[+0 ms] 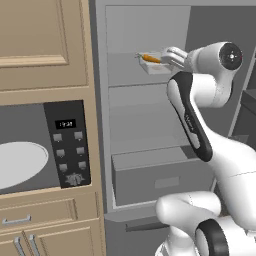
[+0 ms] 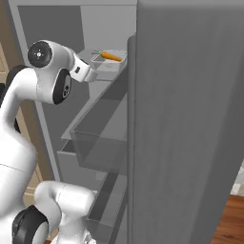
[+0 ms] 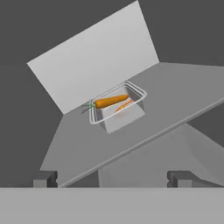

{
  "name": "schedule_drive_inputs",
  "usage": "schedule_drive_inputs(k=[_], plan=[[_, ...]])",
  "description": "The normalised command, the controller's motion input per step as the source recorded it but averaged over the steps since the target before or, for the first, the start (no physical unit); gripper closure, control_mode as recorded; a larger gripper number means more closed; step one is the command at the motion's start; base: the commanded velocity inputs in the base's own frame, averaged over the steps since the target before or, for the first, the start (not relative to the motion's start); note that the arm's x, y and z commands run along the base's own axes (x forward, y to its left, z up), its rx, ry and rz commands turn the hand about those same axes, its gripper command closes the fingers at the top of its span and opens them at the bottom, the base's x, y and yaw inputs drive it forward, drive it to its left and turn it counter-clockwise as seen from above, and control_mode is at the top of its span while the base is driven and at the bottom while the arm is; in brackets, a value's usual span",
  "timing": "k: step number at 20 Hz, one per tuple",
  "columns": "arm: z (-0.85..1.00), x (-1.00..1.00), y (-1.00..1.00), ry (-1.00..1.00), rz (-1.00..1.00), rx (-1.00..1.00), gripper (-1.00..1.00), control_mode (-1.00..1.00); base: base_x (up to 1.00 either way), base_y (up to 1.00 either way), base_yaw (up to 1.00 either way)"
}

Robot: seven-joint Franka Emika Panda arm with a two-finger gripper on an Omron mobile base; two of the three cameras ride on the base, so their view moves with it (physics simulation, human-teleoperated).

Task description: Place the tupperware containing the shrimp and carrot meal in the microwave. Close the microwave door and press the start button to reheat the meal.

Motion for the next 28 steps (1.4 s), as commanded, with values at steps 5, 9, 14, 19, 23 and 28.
schedule_drive_inputs(k=[5, 9, 14, 19, 23, 28], plan=[[-0.13, 0.31, 0.0, 0.02, 0.08, 0.0, -1.0, -1.0, 0.0, 0.0, 0.0], [-0.19, 0.31, 0.0, 0.03, 0.02, 0.01, -1.0, -1.0, 0.0, 0.0, 0.0], [-0.09, 0.35, 0.0, 0.05, 0.0, 0.03, -1.0, -1.0, 0.0, 0.0, 0.0], [0.0, 0.36, 0.0, 0.03, 0.0, 0.05, -1.0, -1.0, 0.0, 0.0, 0.0], [0.0, 0.3, -0.02, 0.0, 0.0, 0.01, -1.0, -1.0, 0.0, 0.0, 0.0], [-0.1, 0.38, -0.13, 0.04, 0.0, 0.0, -1.0, -1.0, 0.0, 0.0, 0.0]])
